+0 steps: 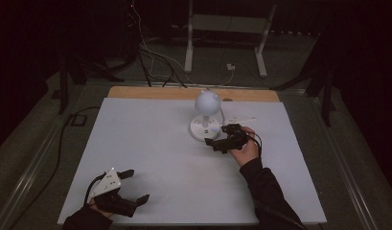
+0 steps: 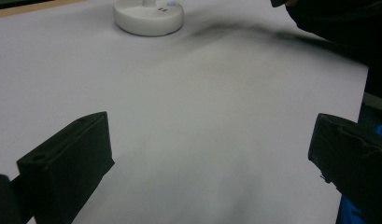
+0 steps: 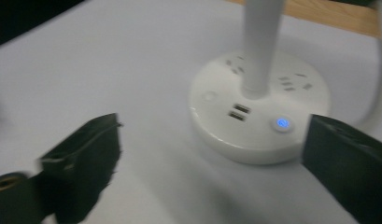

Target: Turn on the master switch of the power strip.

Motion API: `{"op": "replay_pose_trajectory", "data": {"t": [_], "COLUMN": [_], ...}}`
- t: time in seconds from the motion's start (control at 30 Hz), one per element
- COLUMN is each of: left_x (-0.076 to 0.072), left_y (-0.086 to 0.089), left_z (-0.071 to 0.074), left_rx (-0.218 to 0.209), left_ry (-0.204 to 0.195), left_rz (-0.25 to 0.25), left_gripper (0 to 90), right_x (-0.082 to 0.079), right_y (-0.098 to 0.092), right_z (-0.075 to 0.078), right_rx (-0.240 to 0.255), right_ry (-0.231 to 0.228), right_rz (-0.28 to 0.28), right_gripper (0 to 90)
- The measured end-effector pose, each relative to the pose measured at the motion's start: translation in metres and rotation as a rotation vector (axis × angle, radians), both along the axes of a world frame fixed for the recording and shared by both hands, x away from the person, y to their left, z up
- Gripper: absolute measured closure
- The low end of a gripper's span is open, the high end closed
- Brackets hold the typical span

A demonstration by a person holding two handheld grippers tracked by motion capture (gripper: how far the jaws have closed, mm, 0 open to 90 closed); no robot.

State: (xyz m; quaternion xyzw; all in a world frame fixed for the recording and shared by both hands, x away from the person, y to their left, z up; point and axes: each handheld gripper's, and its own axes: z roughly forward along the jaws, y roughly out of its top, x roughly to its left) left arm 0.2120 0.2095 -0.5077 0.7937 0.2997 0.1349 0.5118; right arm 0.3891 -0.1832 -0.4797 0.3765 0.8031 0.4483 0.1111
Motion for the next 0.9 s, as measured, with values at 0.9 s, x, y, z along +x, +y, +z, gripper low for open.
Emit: {"op": "replay_pose_trajectory", "data": {"t": [0.9], "left_x": [0.000], "left_y": [-0.001], "left_z": [0.000], "left_rx": [0.003], "left_ry": [-0.001], "left_rz": [-0.004], "left_gripper": [0.2], "right_x": [-0.046], "right_y": [-0.029], "right_z": [0.026], "right_rx": [0.006], "right_ry": [-0.049], "right_rz": [0.104], "right_gripper": [0.0]}}
